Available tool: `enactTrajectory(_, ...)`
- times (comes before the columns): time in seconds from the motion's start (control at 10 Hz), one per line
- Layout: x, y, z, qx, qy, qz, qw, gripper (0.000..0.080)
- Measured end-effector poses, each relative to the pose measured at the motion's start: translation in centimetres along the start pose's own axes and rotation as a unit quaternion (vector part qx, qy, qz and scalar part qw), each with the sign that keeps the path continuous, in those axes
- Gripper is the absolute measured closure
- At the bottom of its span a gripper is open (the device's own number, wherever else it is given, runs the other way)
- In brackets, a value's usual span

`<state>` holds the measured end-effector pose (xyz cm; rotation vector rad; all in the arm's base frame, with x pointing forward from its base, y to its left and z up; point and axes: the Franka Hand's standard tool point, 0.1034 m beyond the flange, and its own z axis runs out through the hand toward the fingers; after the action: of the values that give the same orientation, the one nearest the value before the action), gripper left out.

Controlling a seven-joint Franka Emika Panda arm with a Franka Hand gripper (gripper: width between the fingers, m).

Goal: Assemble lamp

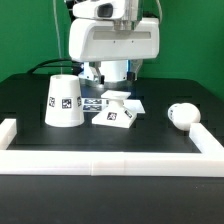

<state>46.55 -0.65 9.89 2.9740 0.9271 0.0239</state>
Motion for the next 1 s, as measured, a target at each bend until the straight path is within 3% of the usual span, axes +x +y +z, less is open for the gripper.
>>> enactTrajectory(0.2,-0.1,-0.1,0.0,0.0,0.0,0.005,1.0,0.01)
enactTrajectory(0.5,-2.3,-1.3,0.8,0.008,-0.011,0.091,0.996,0.01)
enactTrajectory(0.8,-2.0,-1.3,0.7,0.007,-0.009,0.09,0.996,0.01)
enactTrajectory(1.0,-2.0,-1.3,0.7,0.008,-0.006,0.159,0.987,0.01)
